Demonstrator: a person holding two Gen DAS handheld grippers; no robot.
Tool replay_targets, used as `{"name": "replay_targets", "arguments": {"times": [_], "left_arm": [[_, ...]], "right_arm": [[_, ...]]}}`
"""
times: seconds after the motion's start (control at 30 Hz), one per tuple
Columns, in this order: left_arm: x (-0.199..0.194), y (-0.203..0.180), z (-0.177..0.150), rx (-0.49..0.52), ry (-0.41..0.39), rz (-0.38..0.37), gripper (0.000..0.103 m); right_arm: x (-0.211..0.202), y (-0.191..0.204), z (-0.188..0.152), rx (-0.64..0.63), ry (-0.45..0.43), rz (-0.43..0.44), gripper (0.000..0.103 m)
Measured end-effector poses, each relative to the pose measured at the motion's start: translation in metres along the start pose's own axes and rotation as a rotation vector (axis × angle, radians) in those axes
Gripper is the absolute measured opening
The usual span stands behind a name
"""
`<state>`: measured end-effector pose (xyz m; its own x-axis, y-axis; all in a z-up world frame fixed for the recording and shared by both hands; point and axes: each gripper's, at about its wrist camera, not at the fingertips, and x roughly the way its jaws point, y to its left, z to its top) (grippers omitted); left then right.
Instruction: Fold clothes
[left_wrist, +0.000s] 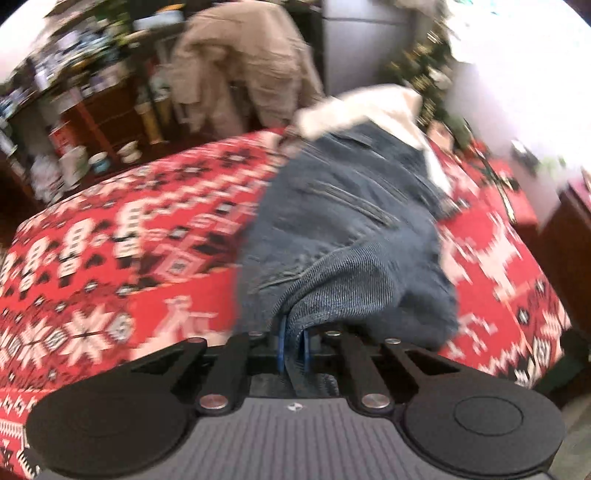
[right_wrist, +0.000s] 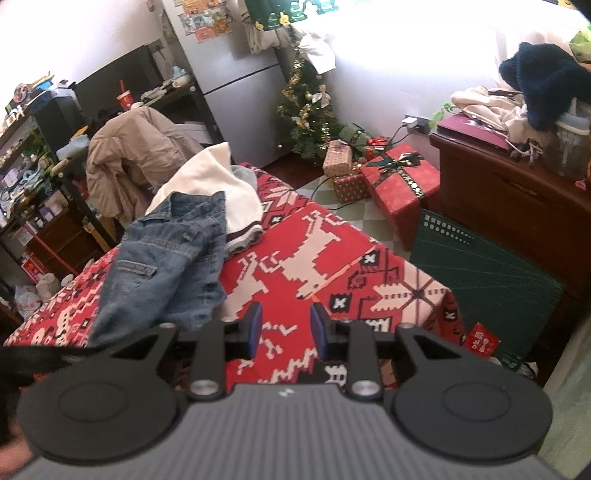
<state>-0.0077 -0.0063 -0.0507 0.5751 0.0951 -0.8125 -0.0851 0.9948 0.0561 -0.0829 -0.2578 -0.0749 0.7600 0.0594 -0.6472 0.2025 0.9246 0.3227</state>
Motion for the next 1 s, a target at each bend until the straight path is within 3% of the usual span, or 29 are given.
{"name": "replay_targets", "arguments": {"times": [0.2,0.37,0.63,0.7,0.83,0.87,0.93,0.97,1.0], "left_arm": [[-0.012,0.074,0.003,-0.129,-0.036,0.096,0.009],[0.009,0.128,0.0,-0.248,0.026,0.098,0.009],[0.036,0.168,-0.006,-0.352,0.087,0.056,0.009],[0.042,0.178,-0.007,-0.376,0.101,0.043,0.009],[0.054,0.188,-0.01,-0.393,0.122,0.022,0.009],[0.055,0.19,-0.01,-0.394,0.125,0.022,0.009],[0.056,0.194,-0.011,-0.401,0.129,0.02,0.009],[0.055,0.197,-0.012,-0.413,0.13,0.011,0.009],[0.053,0.201,-0.012,-0.431,0.13,-0.005,0.009]], "right_arm": [[0.002,0.025,-0.003,-0.019,0.013,0.046,0.031],[0.015,0.048,-0.008,-0.05,0.055,0.088,0.031],[0.067,0.07,-0.019,-0.071,0.164,0.105,0.047],[0.083,0.073,-0.02,-0.082,0.175,0.094,0.058],[0.111,0.078,-0.021,-0.111,0.184,0.07,0.058],[0.115,0.08,-0.02,-0.119,0.19,0.076,0.056],[0.124,0.084,-0.02,-0.136,0.203,0.088,0.029],[0.127,0.087,-0.019,-0.146,0.212,0.092,0.019],[0.126,0.093,-0.018,-0.156,0.202,0.081,0.015]]}}
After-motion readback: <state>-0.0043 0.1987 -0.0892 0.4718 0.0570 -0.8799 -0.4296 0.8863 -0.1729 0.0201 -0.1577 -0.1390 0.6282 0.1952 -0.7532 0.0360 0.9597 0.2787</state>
